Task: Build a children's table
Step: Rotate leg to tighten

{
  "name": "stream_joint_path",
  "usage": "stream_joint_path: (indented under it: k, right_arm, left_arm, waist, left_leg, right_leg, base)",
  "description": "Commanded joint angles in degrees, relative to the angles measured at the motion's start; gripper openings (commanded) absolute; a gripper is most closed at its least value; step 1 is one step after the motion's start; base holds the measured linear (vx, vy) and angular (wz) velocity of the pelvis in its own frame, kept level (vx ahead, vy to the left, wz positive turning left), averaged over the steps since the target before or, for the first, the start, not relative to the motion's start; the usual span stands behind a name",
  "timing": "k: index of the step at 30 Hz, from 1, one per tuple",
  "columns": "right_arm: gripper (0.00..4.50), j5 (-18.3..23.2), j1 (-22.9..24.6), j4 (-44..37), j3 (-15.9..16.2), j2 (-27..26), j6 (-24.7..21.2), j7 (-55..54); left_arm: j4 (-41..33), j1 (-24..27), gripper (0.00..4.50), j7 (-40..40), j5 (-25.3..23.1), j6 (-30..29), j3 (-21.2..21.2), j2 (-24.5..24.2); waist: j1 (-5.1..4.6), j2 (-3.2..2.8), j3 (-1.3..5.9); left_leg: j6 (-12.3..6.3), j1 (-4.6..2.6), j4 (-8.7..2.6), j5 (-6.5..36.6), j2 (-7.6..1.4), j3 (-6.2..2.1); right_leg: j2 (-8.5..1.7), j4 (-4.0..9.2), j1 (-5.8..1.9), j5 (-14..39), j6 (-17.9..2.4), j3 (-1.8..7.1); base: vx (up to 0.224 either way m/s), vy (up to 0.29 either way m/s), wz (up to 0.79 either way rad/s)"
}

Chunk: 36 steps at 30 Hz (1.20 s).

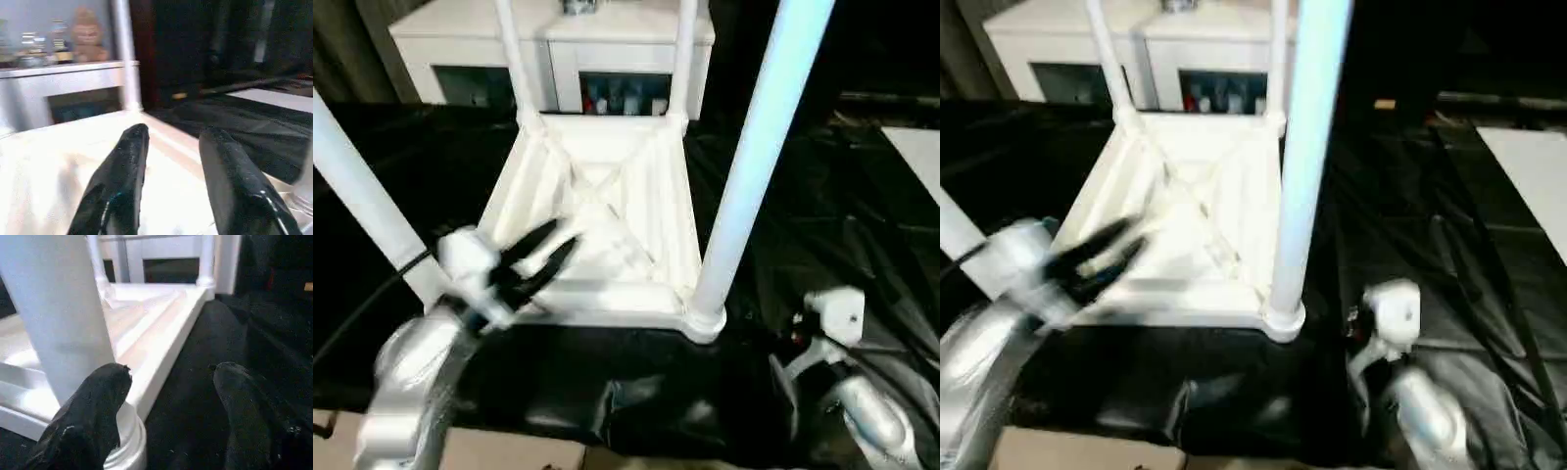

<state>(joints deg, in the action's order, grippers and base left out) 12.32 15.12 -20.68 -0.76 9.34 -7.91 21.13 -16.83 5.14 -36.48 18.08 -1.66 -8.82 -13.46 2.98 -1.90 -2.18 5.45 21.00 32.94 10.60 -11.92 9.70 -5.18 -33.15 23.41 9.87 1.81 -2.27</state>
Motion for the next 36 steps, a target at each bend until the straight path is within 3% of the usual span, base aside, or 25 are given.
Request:
stream_joint_path:
  k: [1, 3, 4, 5, 6, 8, 9, 12, 14, 15, 17, 19, 20, 22, 25, 26, 29, 30, 32, 34, 36]
  right_arm:
    - [3.31, 0.61, 0.99, -2.74, 1.63, 0.27, -0.76, 0.60]
    - [3.31, 0.21, 1.17, -2.71, 1.38, 0.45, -0.88, 0.78]
    - [3.31, 0.04, 0.95, -2.68, 1.28, 0.70, -1.05, 0.95]
    - [3.31, 0.04, 0.95, -2.68, 1.28, 0.70, -1.05, 0.95]
    - [3.31, -0.04, 0.76, -2.79, 1.31, 0.98, -1.28, 1.01]
    - [3.31, -0.46, 0.18, -2.73, 1.47, 1.46, -1.59, 0.92]
    - [3.31, -0.35, -0.11, -2.71, 1.34, 1.89, -1.88, 0.81]
    - [3.31, 0.59, 0.12, -2.84, 0.81, 2.93, -2.21, 1.66]
    - [3.31, 1.50, 0.70, -2.98, 0.49, 4.06, -2.45, 3.11]
    - [3.31, 2.04, 1.39, -3.21, 0.05, 5.49, -2.42, 4.72]
    - [3.64, 2.85, 1.82, -3.22, -0.81, 6.22, -2.68, 5.38]
    - [3.64, 5.24, 2.61, -2.43, -2.99, 8.00, -3.15, 7.48]
    - [3.78, 5.24, 2.61, -2.43, -2.99, 8.00, -3.15, 7.48]
    - [4.03, 11.10, 4.41, -3.26, -4.70, 11.34, -6.56, 12.77]
    - [4.15, 15.00, 6.34, -4.83, -4.27, 14.76, -9.92, 17.93]
    - [4.42, 15.96, 7.12, -5.52, -3.66, 16.24, -11.01, 19.86]
    - [4.49, 16.10, 7.20, -5.66, -2.78, 16.92, -11.35, 21.01]
    - [4.49, 14.55, 5.98, -4.83, -2.09, 16.17, -10.14, 19.94]
    - [4.50, 12.51, 3.90, -3.52, -1.31, 14.73, -8.80, 17.92]
    - [4.50, 11.70, 2.87, -2.79, -0.83, 14.13, -8.13, 16.82]
    - [4.50, 10.97, 1.14, -2.43, 1.22, 12.92, -8.13, 15.70]
  left_arm:
    - [-3.28, 3.32, 2.25, 1.75, 0.01, 0.19, -1.37, 0.68]
    - [-4.86, 8.03, 2.38, 3.24, -1.15, 1.73, -2.46, 1.77]
    - [-5.41, 9.76, 2.38, 4.49, -0.62, 2.01, -3.52, 2.79]
    - [-5.41, 9.76, 2.63, 4.49, -0.62, 2.01, -3.52, 2.79]
    - [-5.62, 11.65, 2.68, 6.01, -0.57, 3.20, -4.72, 3.97]
    - [-5.51, 14.35, 2.74, 9.31, -2.03, 6.48, -7.31, 6.19]
    - [-5.84, 16.13, 2.88, 11.31, -2.42, 7.67, -8.83, 7.33]
    - [-6.82, 19.03, 3.10, 12.91, -2.25, 8.50, -10.18, 8.52]
    - [-7.72, 20.55, 3.12, 14.07, -1.89, 8.41, -10.80, 9.44]
    - [-8.26, 20.82, 3.44, 16.40, -1.50, 7.92, -12.35, 10.74]
    - [-8.30, 20.74, 3.50, 18.01, -1.26, 7.61, -13.38, 11.45]
    - [-7.24, 20.30, 3.53, 19.14, 0.18, 6.63, -14.25, 11.62]
    - [-7.24, 20.30, 3.88, 19.14, 0.18, 6.63, -14.25, 11.62]
    - [-4.30, 17.96, 3.95, 19.23, 2.67, 5.72, -15.45, 9.92]
    - [-2.61, 15.82, 4.24, 16.37, 4.21, 4.97, -15.02, 7.03]
    - [-2.27, 14.62, 4.41, 14.37, 4.78, 4.00, -14.32, 5.41]
    - [-1.26, 12.52, 4.41, 13.38, 5.01, 3.14, -14.49, 3.73]
    - [0.21, 10.69, 4.41, 13.28, 4.69, 2.79, -15.00, 2.23]
    - [2.34, 8.92, 4.45, 14.35, 3.99, 1.99, -15.94, 0.71]
    - [3.67, 8.09, 4.45, 14.81, 4.70, 1.70, -16.53, 0.15]
    - [6.75, 6.11, 4.45, 16.22, 7.25, -0.46, -18.26, -1.07]
  waist:
    - [-0.26, 0.00, 1.70]
    - [-0.25, 0.03, 1.97]
    - [-0.59, 0.31, 1.68]
    - [-0.58, 0.17, 1.78]
    - [-0.73, 0.36, 1.72]
    - [-1.00, 0.56, 1.63]
    - [-0.98, 0.58, 1.68]
    - [-1.01, 0.90, 1.67]
    - [-0.98, 0.69, 1.63]
    - [-1.07, 0.85, 1.71]
    - [-0.97, 0.89, 1.63]
    - [-0.94, 1.10, 1.65]
    - [-0.89, 1.12, 1.70]
    - [-0.79, 1.12, 1.77]
    - [-0.54, 0.94, 1.79]
    - [-0.50, 1.07, 1.78]
    - [-0.36, 0.87, 1.87]
    - [-0.46, 1.13, 1.86]
    - [-0.68, 1.08, 2.08]
    - [-0.82, 0.99, 2.03]
    - [-0.70, 1.03, 2.27]
  left_leg:
    - [-0.50, 0.34, -5.29, 26.00, -0.66, -0.30]
    - [-0.29, -0.37, -4.92, 27.29, -0.43, -0.31]
    - [-0.26, 0.40, -5.30, 27.15, -0.49, -0.46]
    - [-0.15, 0.37, -5.24, 27.14, -0.50, -0.51]
    - [-0.20, -0.10, -4.95, 28.06, -0.38, -0.33]
    - [-0.36, 0.36, -5.02, 27.68, -0.32, -0.43]
    - [-0.42, 0.05, -4.82, 28.10, -0.26, -0.36]
    - [-0.42, 0.04, -4.73, 28.48, -0.17, -0.50]
    - [-0.39, 0.01, -4.79, 29.23, -0.27, -0.56]
    - [-0.38, 0.00, -4.78, 29.60, -0.38, -0.56]
    - [-0.47, 0.11, -4.82, 29.72, -0.38, -0.58]
    - [-0.92, 0.12, -4.64, 29.75, -0.13, -0.54]
    - [-0.97, 0.03, -4.55, 29.68, -0.12, -0.59]
    - [-1.25, 0.00, -4.46, 29.28, -0.05, -0.61]
    - [-1.66, 0.03, -4.47, 28.77, 0.03, -0.70]
    - [-1.78, 0.18, -4.54, 28.53, 0.03, -0.81]
    - [-1.43, 0.11, -4.64, 27.96, -0.20, -0.84]
    - [-1.29, 0.24, -4.70, 27.85, -0.29, -0.86]
    - [-0.96, 0.03, -4.53, 27.58, -0.02, -0.86]
    - [-0.68, 0.12, -4.60, 27.33, 0.01, -0.93]
    - [-0.46, -0.30, -4.39, 26.96, 0.01, -0.75]
  right_leg:
    - [-1.00, 5.16, -1.56, 27.90, -3.33, 1.15]
    - [-0.96, 5.53, -0.99, 30.19, -2.08, 1.22]
    - [-0.98, 5.37, -1.36, 30.10, -1.86, 1.13]
    - [-1.05, 5.38, -1.42, 30.15, -1.78, 1.09]
    - [-0.87, 5.80, -0.79, 31.40, -1.21, 1.14]
    - [-0.96, 5.86, -1.14, 31.80, -0.64, 1.08]
    - [-0.86, 6.12, -0.76, 32.58, 0.00, 1.11]
    - [-0.76, 6.21, -0.66, 33.88, 1.15, 1.04]
    - [-0.73, 6.31, -0.54, 33.66, 1.24, 1.07]
    - [-0.57, 6.14, -0.70, 32.14, 0.96, 1.07]
    - [-0.54, 6.14, -0.81, 31.51, 0.85, 1.02]
    - [-0.59, 6.31, -0.75, 32.91, 1.34, 0.95]
    - [-0.63, 6.30, -0.70, 33.23, 1.50, 0.97]
    - [-0.51, 6.36, -0.67, 33.06, 1.60, 0.97]
    - [-0.45, 6.25, -0.90, 31.52, 1.26, 0.97]
    - [-0.49, 6.19, -1.09, 31.59, 1.25, 0.95]
    - [-0.72, 5.97, -1.05, 30.61, 0.03, 0.98]
    - [-0.81, 5.90, -1.20, 30.23, -0.40, 0.92]
    - [-0.80, 5.69, -1.08, 30.36, -0.48, 0.86]
    - [-0.88, 5.64, -1.12, 30.35, -0.57, 0.76]
    - [-0.77, 5.33, -1.02, 28.60, -1.46, 0.90]
  base:
    - [0.000, 0.000, 0.00]
    - [0.000, 0.000, 0.00]
    - [0.000, 0.000, 0.00]
    - [0.000, 0.000, 0.00]
    - [0.000, 0.000, 0.00]
    - [0.000, 0.000, 0.00]
    - [0.000, 0.000, 0.00]
    - [0.000, 0.000, 0.00]
    - [0.000, 0.000, 0.00]
    - [0.000, 0.000, 0.00]
    - [0.000, 0.000, 0.00]
    - [0.000, 0.000, 0.00]
    - [0.000, 0.000, 0.00]
    - [0.000, 0.000, 0.00]
    - [0.000, 0.000, 0.00]
    - [0.000, 0.000, 0.00]
    - [0.000, 0.000, 0.00]
    - [0.000, 0.000, 0.00]
    - [0.000, 0.000, 0.00]
    - [0.000, 0.000, 0.00]
    - [0.000, 0.000, 0.00]
